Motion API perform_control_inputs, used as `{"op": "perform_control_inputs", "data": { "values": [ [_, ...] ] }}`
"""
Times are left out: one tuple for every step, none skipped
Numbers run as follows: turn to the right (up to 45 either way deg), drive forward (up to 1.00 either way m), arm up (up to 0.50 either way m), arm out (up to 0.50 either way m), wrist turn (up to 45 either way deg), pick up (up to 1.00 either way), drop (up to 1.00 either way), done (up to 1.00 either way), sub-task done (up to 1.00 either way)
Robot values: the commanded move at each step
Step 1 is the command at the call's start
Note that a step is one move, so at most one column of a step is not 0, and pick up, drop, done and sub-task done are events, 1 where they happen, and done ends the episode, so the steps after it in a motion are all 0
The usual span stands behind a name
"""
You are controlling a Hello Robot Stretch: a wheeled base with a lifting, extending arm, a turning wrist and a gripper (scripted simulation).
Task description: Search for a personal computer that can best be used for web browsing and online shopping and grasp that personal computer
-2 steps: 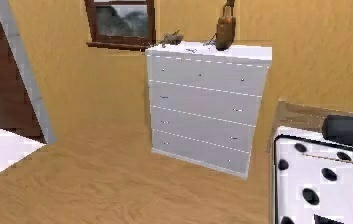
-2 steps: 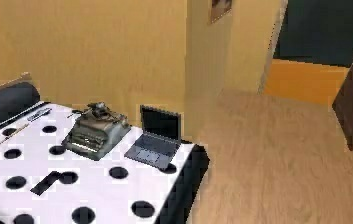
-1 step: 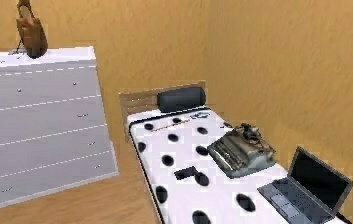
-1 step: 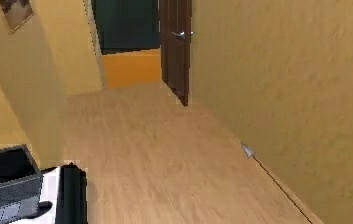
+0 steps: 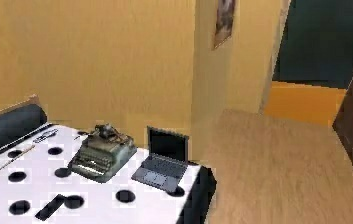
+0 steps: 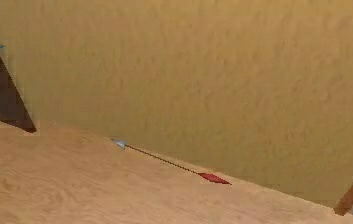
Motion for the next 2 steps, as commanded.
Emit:
{"op": "perform_control_inputs", "data": {
  "values": [
    [45.0,0.00,0.00,0.00,0.0,0.00,0.00,0.00,0.00],
    [6.0,0.00,0.00,0.00,0.0,0.00,0.00,0.00,0.00]
  ]
}}
